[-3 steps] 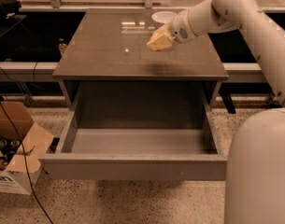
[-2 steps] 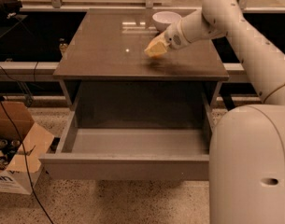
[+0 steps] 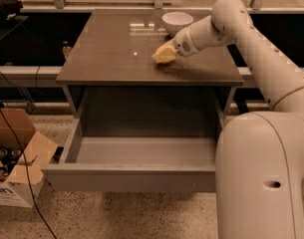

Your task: Pick orange from top drawer and place on counter

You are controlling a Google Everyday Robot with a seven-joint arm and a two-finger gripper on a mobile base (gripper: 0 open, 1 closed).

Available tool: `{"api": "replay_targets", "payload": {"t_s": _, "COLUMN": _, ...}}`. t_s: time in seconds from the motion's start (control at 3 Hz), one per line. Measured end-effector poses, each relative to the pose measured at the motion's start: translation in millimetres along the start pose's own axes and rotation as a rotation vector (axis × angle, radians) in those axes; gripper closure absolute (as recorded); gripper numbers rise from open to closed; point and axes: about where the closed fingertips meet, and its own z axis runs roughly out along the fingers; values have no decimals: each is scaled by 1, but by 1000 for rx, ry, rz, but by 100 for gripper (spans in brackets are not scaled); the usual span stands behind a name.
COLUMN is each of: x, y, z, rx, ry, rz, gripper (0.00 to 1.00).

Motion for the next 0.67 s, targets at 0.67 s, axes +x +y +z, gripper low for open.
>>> {"api": "replay_targets", "payload": {"t_s": 0.67, "x": 1, "y": 1, "z": 4, "rx": -6, "ry": 2, "rz": 1, "gripper": 0}}
